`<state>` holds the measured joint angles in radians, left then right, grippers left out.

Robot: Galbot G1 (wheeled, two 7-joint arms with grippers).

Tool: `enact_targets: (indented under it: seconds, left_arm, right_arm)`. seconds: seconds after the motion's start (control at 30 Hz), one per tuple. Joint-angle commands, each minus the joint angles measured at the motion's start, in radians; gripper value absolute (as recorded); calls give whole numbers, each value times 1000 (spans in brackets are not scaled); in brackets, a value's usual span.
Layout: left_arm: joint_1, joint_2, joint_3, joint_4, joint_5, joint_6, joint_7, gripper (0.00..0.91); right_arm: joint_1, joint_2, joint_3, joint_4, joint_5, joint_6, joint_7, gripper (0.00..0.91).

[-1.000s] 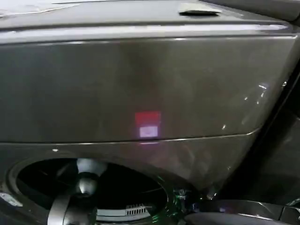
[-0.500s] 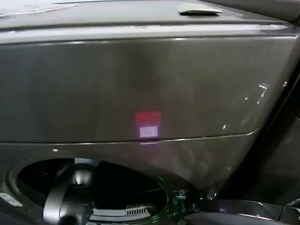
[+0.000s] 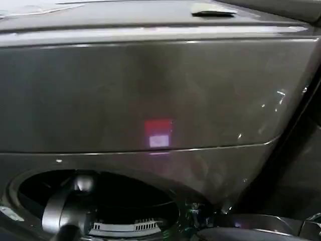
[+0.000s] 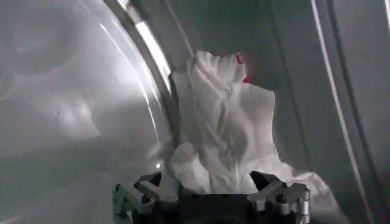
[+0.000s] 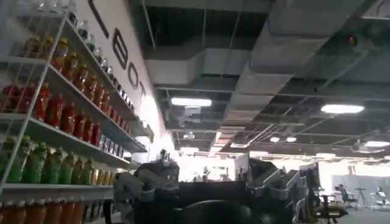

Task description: Grasp the clothes from the dryer.

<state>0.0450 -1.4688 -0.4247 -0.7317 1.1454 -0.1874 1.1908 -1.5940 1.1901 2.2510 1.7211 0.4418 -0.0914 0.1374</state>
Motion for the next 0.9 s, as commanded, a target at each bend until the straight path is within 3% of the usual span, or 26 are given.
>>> enact_targets:
  seconds: [0.03, 0.3, 0.4, 0.9]
  left_arm:
    - [-10, 10, -23, 105, -57, 31, -85, 907]
    - [11, 22, -5, 112, -101, 85, -138, 907]
    - [26, 23, 28, 131, -44, 69, -288, 907]
    - [54, 25, 3, 182, -129, 52, -159, 907]
  right_arm:
    - [8, 4, -9, 8, -2, 2, 0, 907]
    - [16, 15, -30, 14, -15, 6, 0, 907]
    - [21, 15, -36, 15, -20, 8, 0, 907]
    - [23, 21, -52, 19, -24, 16, -1, 907]
